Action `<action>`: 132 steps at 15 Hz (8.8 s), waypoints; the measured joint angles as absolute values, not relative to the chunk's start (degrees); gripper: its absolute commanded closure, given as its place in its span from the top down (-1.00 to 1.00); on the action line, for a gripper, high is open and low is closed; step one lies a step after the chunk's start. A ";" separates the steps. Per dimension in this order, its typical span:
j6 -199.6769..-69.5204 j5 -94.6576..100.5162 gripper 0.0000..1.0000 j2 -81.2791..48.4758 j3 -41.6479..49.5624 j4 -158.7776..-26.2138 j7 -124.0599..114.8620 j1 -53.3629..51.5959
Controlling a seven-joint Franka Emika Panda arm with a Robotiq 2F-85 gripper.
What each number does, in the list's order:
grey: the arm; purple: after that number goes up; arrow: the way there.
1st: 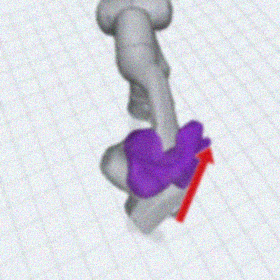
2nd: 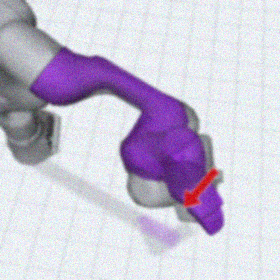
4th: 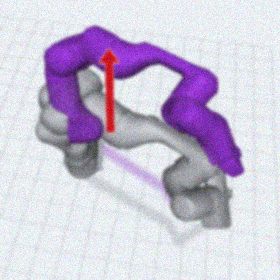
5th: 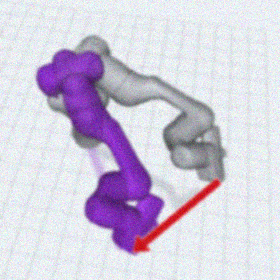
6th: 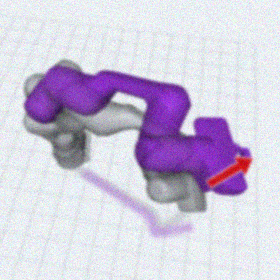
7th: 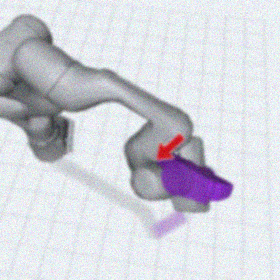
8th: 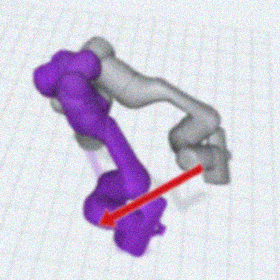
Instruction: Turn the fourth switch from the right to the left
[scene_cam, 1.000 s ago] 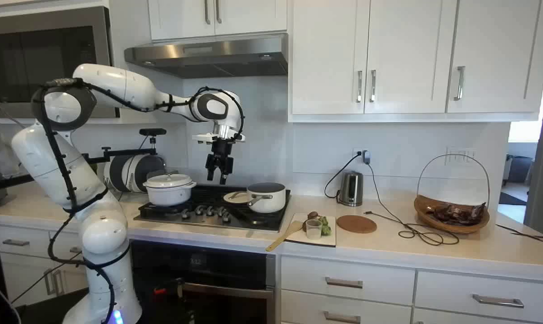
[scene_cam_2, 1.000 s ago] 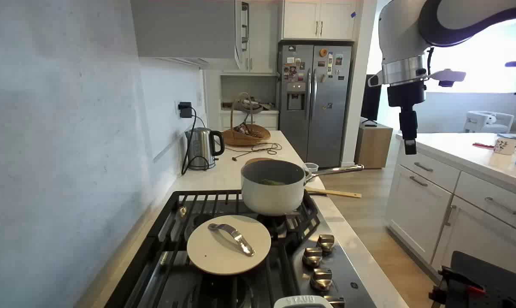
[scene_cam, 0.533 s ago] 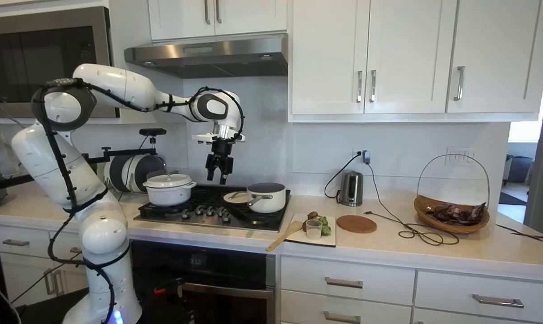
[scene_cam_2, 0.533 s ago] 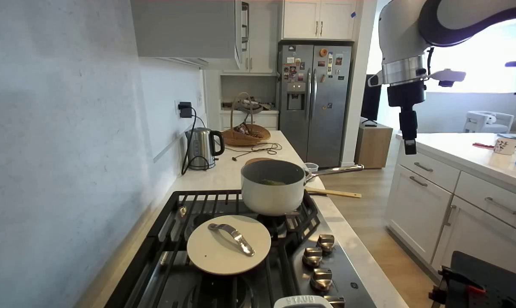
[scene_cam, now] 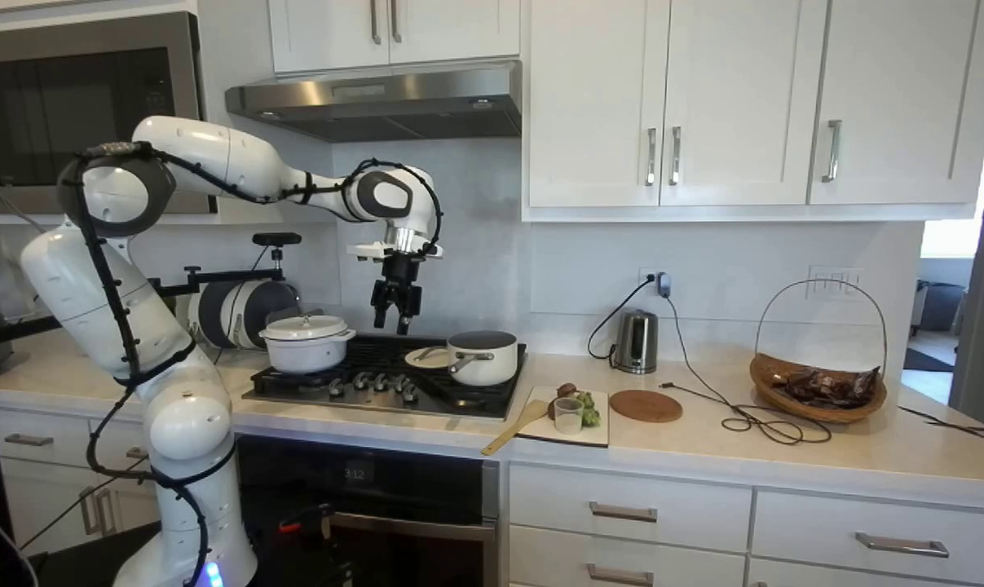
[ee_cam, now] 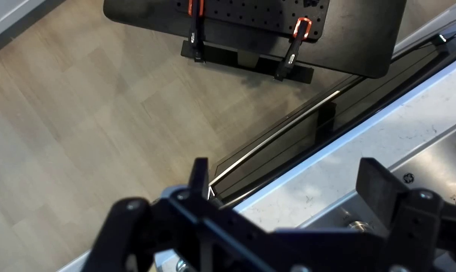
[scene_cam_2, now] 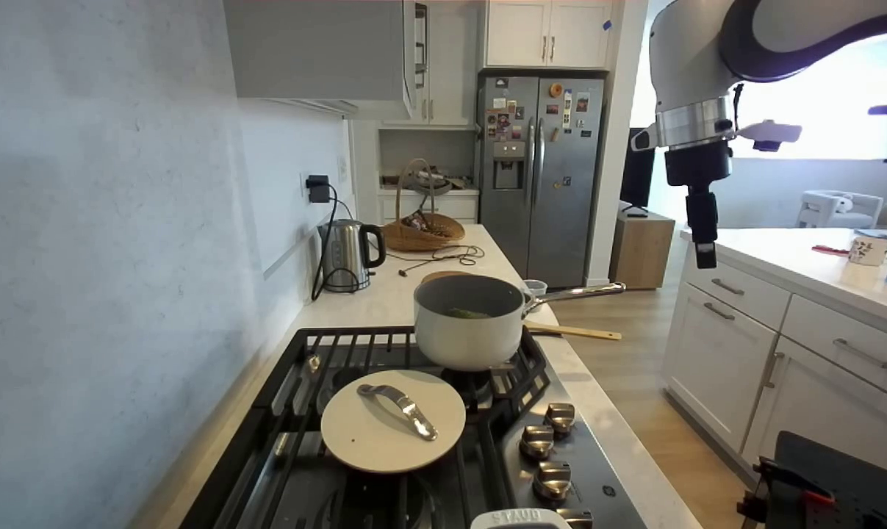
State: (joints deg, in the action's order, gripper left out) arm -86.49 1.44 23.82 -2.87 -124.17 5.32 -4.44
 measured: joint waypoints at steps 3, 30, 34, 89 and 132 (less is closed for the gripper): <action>-87.46 1.18 1.00 23.83 -4.71 -125.56 5.39 -6.78; -124.89 -6.79 1.00 13.10 -19.92 -136.39 4.05 -20.29; -126.44 -6.46 1.00 10.29 -21.20 -135.05 3.88 -20.75; -130.14 1.13 -0.90 -7.17 -21.65 -124.47 -2.69 -21.71; -127.09 -1.12 -0.90 -8.25 -22.93 -122.92 44.50 -20.42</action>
State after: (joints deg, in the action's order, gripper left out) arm -127.09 -1.12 -8.25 -22.93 -122.92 44.50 -20.42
